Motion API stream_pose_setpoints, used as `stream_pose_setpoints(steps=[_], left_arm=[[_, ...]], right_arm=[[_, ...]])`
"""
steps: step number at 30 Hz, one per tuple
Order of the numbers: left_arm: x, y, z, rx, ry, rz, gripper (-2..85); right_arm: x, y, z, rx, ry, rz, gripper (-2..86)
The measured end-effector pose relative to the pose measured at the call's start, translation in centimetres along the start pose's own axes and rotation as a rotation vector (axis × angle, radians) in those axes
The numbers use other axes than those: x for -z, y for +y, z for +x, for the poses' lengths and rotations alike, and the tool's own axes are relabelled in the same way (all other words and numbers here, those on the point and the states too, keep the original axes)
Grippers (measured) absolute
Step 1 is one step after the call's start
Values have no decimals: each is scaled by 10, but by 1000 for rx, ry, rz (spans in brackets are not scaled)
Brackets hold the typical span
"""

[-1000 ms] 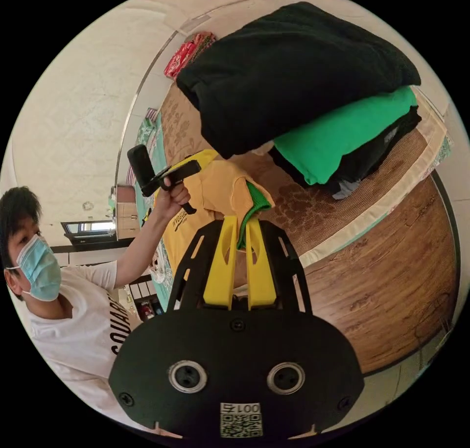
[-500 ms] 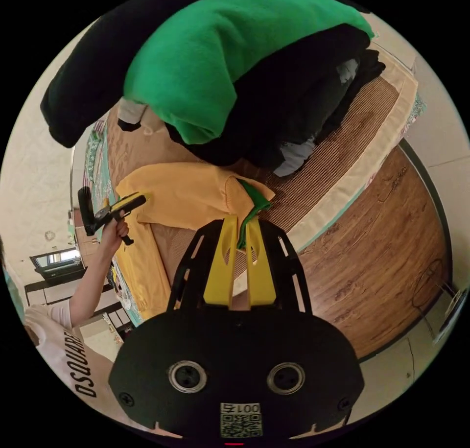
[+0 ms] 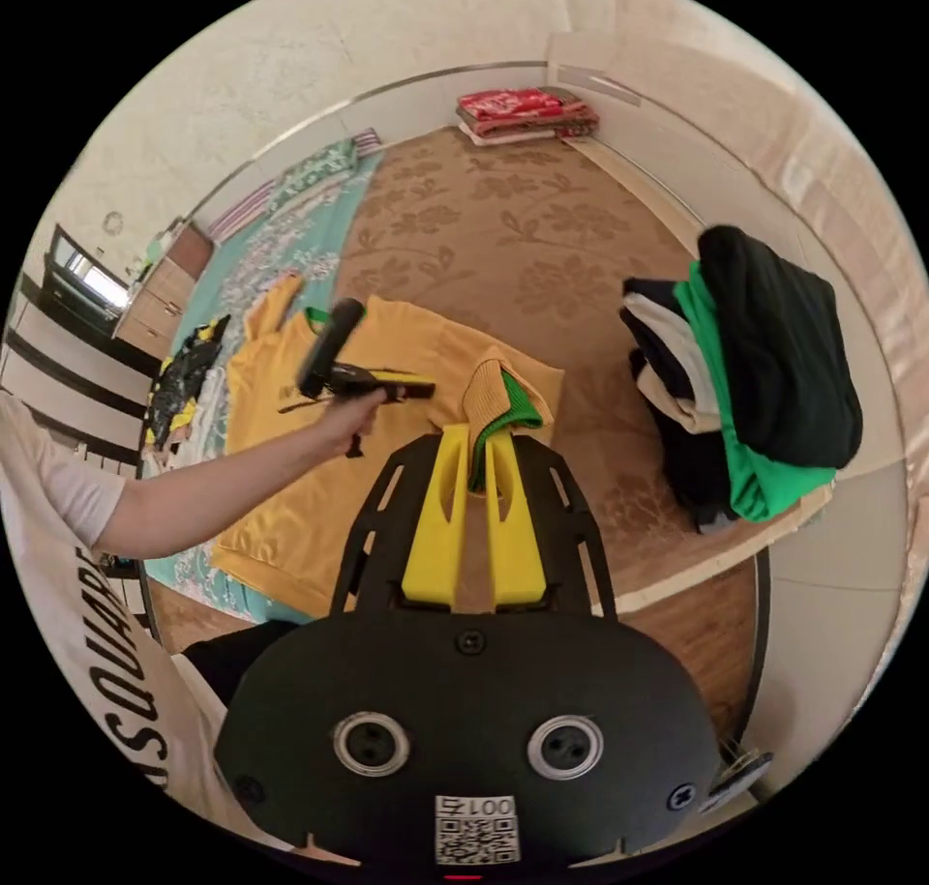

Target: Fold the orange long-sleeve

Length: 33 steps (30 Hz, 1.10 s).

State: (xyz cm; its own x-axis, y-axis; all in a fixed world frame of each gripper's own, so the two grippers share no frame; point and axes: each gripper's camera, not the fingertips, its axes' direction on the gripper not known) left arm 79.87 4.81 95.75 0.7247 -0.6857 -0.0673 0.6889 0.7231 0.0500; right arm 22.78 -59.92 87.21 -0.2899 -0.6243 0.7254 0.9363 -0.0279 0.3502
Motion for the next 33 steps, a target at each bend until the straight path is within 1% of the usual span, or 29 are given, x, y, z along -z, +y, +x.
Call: stream_pose_setpoints(steps=[2,5,6,9,12,14,16,19,21,24,26,29,31,33], left_arm=[[3,8,-24,-3,97,24,-9],[20,22,-48,12,152,47,-9],[25,26,-53,19,160,57,-9],[56,55,-85,74,235,151,-9],[94,96,-133,156,309,236,-9],[122,136,-179,215,395,297,-9],[138,168,-214,259,460,322,-8],[162,221,-265,326,514,343,-7],[175,251,-290,374,539,351,-4],[195,290,-319,411,620,382,20],[201,311,-335,416,741,406,69],[200,324,-349,435,875,430,107],[202,325,-352,443,850,408,109],[207,319,-352,431,798,376,110]], right_arm=[[5,-13,-14,2,-83,56,12],[10,-33,-39,38,-250,143,14],[7,-41,-51,58,-313,149,15],[-13,-60,-91,162,-391,112,17],[-48,-77,-135,271,-399,18,20],[-75,-83,-161,324,-413,-31,22],[-106,-87,-185,357,-433,-91,26],[-170,-82,-222,419,-461,-249,41],[-216,-69,-242,452,-471,-382,67],[-243,-53,-253,493,-509,-468,105],[-245,-48,-255,513,-552,-479,116],[-242,-45,-261,574,-565,-491,122],[-238,-46,-264,606,-521,-502,120],[-229,-54,-258,616,-414,-448,116]])
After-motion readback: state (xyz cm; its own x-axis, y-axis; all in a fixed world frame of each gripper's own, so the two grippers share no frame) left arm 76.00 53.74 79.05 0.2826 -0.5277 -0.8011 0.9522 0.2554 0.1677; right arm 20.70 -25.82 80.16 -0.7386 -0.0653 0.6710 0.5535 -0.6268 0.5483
